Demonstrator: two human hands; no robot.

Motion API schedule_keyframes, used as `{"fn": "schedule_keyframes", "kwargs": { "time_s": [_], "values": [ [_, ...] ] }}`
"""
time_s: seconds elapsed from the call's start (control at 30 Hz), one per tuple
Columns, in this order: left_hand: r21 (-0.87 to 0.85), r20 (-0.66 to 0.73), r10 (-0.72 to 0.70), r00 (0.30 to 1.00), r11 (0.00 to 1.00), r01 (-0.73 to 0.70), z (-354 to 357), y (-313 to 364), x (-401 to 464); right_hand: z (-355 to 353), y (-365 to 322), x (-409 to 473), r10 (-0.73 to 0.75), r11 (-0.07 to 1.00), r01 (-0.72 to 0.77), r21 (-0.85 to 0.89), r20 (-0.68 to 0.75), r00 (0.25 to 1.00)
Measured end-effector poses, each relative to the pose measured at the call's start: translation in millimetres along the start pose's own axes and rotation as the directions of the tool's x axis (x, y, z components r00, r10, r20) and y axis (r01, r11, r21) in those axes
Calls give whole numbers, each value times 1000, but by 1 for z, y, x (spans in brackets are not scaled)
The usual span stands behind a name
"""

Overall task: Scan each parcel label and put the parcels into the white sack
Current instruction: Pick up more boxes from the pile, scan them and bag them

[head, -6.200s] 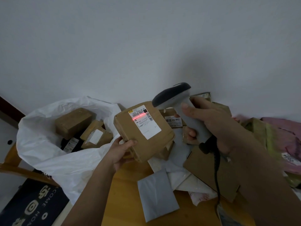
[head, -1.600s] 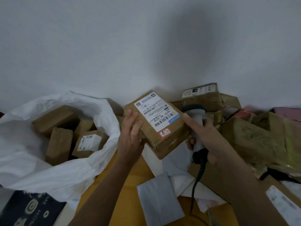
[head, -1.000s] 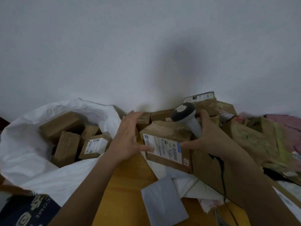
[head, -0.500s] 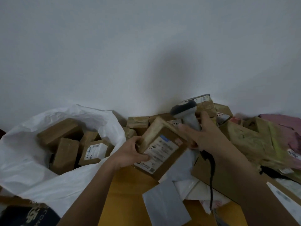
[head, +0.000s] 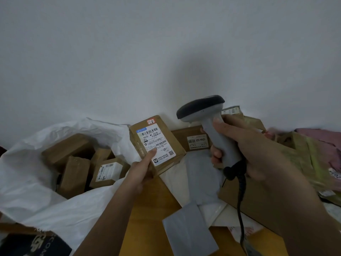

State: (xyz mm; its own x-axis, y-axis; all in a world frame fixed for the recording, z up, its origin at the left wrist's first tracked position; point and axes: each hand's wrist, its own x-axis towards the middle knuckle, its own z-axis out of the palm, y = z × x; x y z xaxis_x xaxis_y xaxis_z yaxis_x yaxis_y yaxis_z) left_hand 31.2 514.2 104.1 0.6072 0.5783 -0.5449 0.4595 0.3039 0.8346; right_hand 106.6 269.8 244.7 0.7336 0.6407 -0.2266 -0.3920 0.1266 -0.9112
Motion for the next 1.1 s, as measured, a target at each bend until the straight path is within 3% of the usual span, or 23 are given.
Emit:
{"fn": "schedule_keyframes", "kwargs": {
  "time_s": [0.3, 1.1],
  "values": [
    [42, -27, -23, 999, 999, 24, -1, -3, 11, 6, -14, -13, -44, 997, 48, -56, 56, 997],
    [9, -28, -61, 998, 998, 62, 2, -8, 20, 3, -17, -15, -38, 999, 38, -22, 2, 999]
  ]
}}
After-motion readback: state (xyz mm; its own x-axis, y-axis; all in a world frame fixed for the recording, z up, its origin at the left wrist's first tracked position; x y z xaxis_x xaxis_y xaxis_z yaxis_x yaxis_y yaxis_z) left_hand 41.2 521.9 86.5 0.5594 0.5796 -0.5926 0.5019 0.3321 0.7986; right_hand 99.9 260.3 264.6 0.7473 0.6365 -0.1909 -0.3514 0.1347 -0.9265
